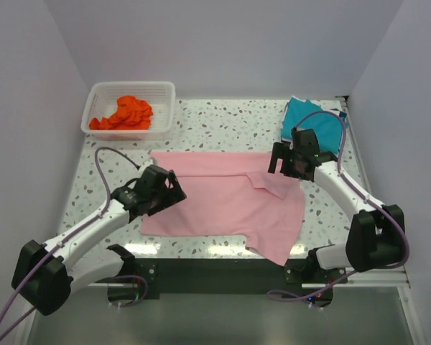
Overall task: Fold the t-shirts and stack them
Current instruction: Fold the tshirt
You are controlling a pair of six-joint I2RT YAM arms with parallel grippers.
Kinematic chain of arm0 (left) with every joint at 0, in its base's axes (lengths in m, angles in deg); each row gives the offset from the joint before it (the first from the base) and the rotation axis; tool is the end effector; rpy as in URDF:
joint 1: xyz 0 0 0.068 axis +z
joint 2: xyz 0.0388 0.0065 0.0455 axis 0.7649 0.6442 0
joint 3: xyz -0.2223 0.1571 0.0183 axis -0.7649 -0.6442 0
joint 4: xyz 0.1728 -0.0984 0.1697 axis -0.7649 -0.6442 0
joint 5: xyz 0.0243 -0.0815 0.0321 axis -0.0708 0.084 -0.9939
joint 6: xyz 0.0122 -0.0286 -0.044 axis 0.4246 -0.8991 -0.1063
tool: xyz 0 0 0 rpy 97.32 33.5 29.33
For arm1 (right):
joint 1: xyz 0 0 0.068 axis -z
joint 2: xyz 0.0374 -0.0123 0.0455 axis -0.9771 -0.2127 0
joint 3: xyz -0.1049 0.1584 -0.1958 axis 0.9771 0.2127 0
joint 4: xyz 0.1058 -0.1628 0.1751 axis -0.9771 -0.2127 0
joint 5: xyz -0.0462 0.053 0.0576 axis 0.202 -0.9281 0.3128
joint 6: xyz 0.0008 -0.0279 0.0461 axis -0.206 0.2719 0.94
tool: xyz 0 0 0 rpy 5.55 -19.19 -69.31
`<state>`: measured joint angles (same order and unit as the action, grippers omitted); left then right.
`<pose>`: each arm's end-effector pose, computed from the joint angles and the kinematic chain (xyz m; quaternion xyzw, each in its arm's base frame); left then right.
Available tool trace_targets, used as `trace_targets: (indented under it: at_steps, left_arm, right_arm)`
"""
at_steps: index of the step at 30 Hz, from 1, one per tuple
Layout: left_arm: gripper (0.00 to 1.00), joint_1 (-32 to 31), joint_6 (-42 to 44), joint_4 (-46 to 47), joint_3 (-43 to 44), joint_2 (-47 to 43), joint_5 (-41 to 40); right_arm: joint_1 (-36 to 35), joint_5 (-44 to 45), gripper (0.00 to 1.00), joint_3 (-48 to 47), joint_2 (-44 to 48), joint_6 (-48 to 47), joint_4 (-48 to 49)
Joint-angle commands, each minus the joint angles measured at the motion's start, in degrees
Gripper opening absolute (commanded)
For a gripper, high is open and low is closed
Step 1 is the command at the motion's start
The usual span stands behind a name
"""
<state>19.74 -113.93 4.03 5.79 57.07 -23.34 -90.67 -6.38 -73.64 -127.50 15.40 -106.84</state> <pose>0.1809 -0.0991 0.2173 -0.2350 0.9179 -0.1610 0.2764 0.2806 0.0633 0.2430 0.0916 0.9423 0.0857 0.3103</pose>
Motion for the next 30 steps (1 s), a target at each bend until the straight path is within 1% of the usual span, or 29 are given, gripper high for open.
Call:
trace_targets:
  at_steps: [1, 2, 3, 5, 6, 10, 11, 13, 14, 16, 18, 20, 21, 23, 24, 26, 28, 30]
  left_arm:
    - [1.0, -9.03, -11.8, -7.33, -4.35, -3.37, -0.98]
    - [1.0, -11.14, -16.52, -8.47, -5.57, -3.99, -1.41]
    - [1.0, -15.07, -18.66, -10.65, -6.02, -4.26, -2.72]
    - [1.0, -17.83, -24.35, -13.3, -6.81, -4.35, -4.22]
    - [1.0, -18.53, -25.43, -15.31, -7.08, -4.26, -4.67]
    - [1.0, -18.72, -31.15, -20.68, -7.79, -4.35, -10.55]
    - [1.0, -18.72, -34.29, -22.0, -7.61, -4.52, -11.69]
    - [1.0, -18.63, -37.03, -25.34, -7.43, -4.26, -15.29]
    - [1.0, -18.54, -38.96, -25.96, -7.61, -4.43, -16.26]
    - [1.0, -17.84, -40.29, -26.06, -8.05, -4.26, -17.5]
    - [0.98, -16.61, -41.44, -25.88, -8.48, -4.17, -18.9]
    - [0.94, -15.56, -42.23, -25.36, -9.71, -4.08, -20.22]
    - [0.93, -14.07, -42.06, -24.4, -10.15, -4.0, -20.66]
    - [0.86, -12.48, -41.71, -23.08, -11.21, -3.99, -20.32]
    - [0.81, -11.43, -41.79, -22.9, -11.47, -3.99, -20.05]
    - [0.75, -10.98, -42.05, -22.89, -11.65, -4.26, -20.31]
    - [0.67, -10.63, -42.32, -22.89, -11.74, -4.61, -21.19]
    - [0.63, -10.28, -42.14, -22.63, -11.65, -4.35, -21.72]
  right_arm:
    - [0.29, 0.06, 0.99, 1.99, 4.2, -0.04, -1.5]
    - [0.29, 0.24, 0.99, 2.26, 5.33, -0.3, -1.59]
    - [0.29, 0.41, 0.99, 2.87, 5.69, -0.3, -1.5]
    - [0.38, 0.59, 0.99, 3.23, 6.05, -0.48, -1.5]
    - [0.29, 0.42, 0.99, 3.23, 6.05, -0.57, -1.5]
    - [0.38, 0.24, 0.99, 3.58, 5.26, -1.09, -1.59]
    - [0.38, 0.24, 0.99, 3.58, 5.08, -1.27, -1.59]
    - [0.29, 0.15, 0.99, 3.58, 4.73, -1.36, -1.5]
    - [0.29, -0.02, 0.99, 3.58, 4.64, -1.36, -1.42]
    - [0.29, -0.02, 0.99, 3.58, 4.47, -1.53, -1.42]
    - [0.29, 0.15, 0.99, 3.41, 4.47, -1.71, -1.5]
    - [0.38, 0.15, 0.99, 3.32, 4.47, -1.97, -1.77]
    - [0.29, 0.24, 0.99, 3.32, 4.55, -2.06, -1.85]
    - [0.29, 0.68, 0.99, 3.41, 4.82, -2.15, -1.94]
    - [0.29, 0.94, 0.99, 3.32, 4.91, -2.15, -2.03]
    - [0.29, 0.86, 0.99, 3.14, 4.99, -2.24, -2.29]
    - [0.38, 0.68, 0.99, 2.97, 4.91, -2.41, -2.38]
    - [0.38, 0.77, 0.99, 3.14, 4.82, -2.41, -2.29]
